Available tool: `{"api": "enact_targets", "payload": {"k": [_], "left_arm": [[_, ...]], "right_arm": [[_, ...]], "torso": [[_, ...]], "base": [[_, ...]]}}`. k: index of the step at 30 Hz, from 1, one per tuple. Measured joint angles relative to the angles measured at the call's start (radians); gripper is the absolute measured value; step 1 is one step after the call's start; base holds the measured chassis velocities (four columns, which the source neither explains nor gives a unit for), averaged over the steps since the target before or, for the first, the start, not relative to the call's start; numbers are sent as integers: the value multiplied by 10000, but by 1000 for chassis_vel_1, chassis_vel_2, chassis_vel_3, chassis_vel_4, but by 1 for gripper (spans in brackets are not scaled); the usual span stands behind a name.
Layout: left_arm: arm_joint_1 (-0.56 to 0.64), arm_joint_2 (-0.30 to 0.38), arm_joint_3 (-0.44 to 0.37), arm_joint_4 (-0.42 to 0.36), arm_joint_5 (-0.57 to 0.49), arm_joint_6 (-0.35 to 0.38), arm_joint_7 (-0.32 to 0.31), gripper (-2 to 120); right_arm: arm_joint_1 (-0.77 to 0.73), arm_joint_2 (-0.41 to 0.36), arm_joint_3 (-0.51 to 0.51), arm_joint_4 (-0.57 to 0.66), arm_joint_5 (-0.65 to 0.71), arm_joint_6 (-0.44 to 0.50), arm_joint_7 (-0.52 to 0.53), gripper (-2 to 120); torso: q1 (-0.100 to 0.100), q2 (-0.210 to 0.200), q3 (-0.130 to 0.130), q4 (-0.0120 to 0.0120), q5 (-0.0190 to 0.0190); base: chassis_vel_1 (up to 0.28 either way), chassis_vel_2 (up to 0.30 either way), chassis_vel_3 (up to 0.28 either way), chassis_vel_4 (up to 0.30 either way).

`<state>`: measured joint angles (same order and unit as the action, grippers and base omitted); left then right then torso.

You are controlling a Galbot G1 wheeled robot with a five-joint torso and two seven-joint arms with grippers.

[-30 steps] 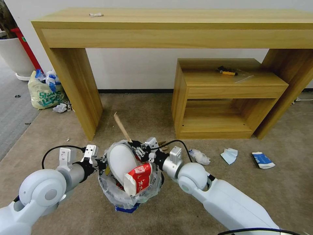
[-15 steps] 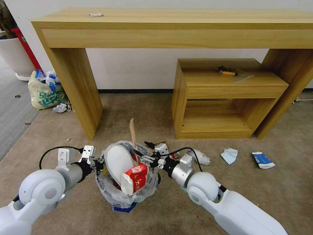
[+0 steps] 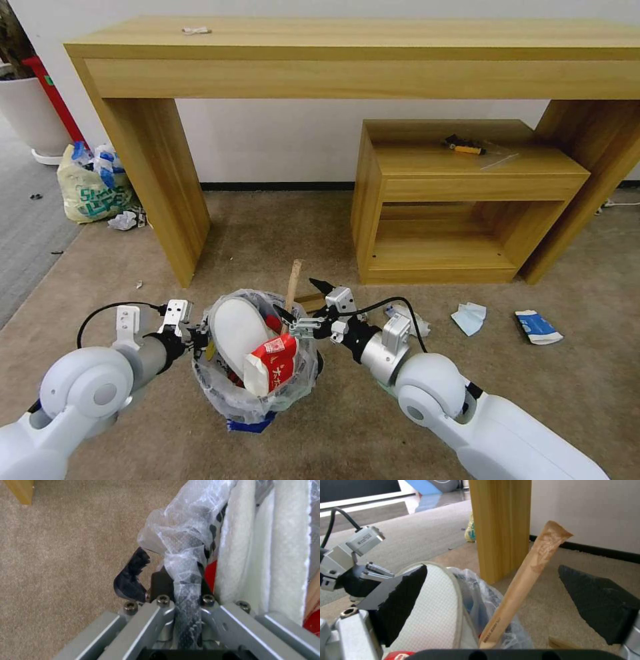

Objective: Pick up the trash bin and place the garbage on the floor into it.

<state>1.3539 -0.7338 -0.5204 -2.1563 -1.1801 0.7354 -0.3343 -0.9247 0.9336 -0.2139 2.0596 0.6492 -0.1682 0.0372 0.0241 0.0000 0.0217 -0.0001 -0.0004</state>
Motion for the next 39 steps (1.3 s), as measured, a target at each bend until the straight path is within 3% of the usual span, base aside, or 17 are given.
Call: {"api": "enact_targets", "payload": {"k": [11, 20, 23, 24, 28, 39], "left_arm": [[61, -176, -92, 274, 152, 0, 29, 0], [130, -261, -184, 340, 192, 0, 35, 0], [171, -243, -229, 307, 186, -1, 29, 0], [171, -243, -229, 307, 186, -1, 29, 0], [219, -238, -227, 264, 183, -1, 26, 0], [336, -170, -213, 136, 189, -1, 10, 0]], "right_arm": [[-338, -266, 804, 371, 147, -8, 134, 100], [-1587, -317, 2294, 421, 66, -451, 1292, 100], [-3586, -10, 4381, -293, -292, -561, 1308, 100], [-3586, -10, 4381, -293, -292, -561, 1308, 100], [-5661, 304, 6911, -1211, 127, -624, 976, 100], [-6612, 475, 8432, -4028, 657, -169, 567, 100]], "torso": [[0, 1, 0, 0, 1], [0, 0, 0, 3, 0], [0, 0, 0, -3, 4], [0, 0, 0, -3, 4], [0, 1, -1, -1, 0], [0, 1, 0, 1, 2]], "base": [[0, 0, 0, 0], [0, 0, 0, 0], [0, 0, 0, 0], [0, 0, 0, 0], [0, 0, 0, 0], [0, 0, 0, 0]]}}
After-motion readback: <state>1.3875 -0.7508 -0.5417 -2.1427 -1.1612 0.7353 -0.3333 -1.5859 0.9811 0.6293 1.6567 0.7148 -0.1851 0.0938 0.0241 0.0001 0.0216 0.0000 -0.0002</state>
